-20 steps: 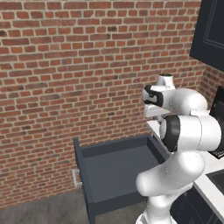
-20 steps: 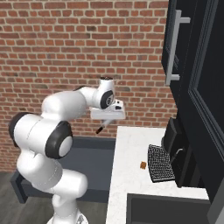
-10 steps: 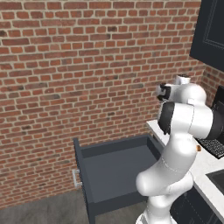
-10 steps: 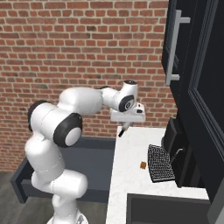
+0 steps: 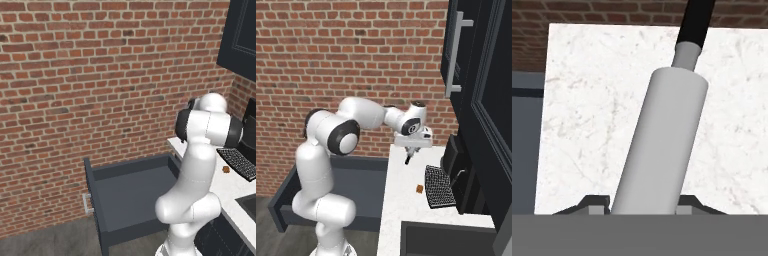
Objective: Pick the rolling pin from the drawer and place it on the counter.
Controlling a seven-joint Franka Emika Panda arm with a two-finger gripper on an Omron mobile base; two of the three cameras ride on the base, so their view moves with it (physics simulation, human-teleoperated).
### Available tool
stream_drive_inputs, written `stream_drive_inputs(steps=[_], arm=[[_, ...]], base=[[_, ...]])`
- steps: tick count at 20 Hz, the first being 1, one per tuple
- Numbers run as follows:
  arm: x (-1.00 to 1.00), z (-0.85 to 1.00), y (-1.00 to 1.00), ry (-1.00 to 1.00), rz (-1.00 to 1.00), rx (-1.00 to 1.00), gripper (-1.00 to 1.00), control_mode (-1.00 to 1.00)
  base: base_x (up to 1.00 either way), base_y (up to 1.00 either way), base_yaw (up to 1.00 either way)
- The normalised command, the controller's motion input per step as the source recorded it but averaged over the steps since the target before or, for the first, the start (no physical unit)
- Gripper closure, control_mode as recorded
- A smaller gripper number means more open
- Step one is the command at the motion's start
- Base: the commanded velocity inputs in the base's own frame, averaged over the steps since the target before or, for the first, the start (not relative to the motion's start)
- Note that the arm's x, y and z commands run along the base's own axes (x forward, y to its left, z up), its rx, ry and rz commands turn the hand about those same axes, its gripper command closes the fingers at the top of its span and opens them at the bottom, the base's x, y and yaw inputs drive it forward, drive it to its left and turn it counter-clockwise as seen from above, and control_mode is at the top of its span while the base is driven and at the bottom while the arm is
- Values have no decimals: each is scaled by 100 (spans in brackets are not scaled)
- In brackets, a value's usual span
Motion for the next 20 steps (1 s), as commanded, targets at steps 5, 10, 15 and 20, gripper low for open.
stream_drive_inputs(steps=[5, 10, 15, 20], arm=[[0, -59, -1, 0, -1, 0, 100, -100], [8, -10, 10, 2, 0, 0, -100, -100], [7, 3, 0, 6, 0, -4, -100, -100], [1, 20, 2, 0, 0, -7, -100, -100]], base=[[0, 0, 0], [0, 0, 0], [0, 0, 0], [0, 0, 0]])
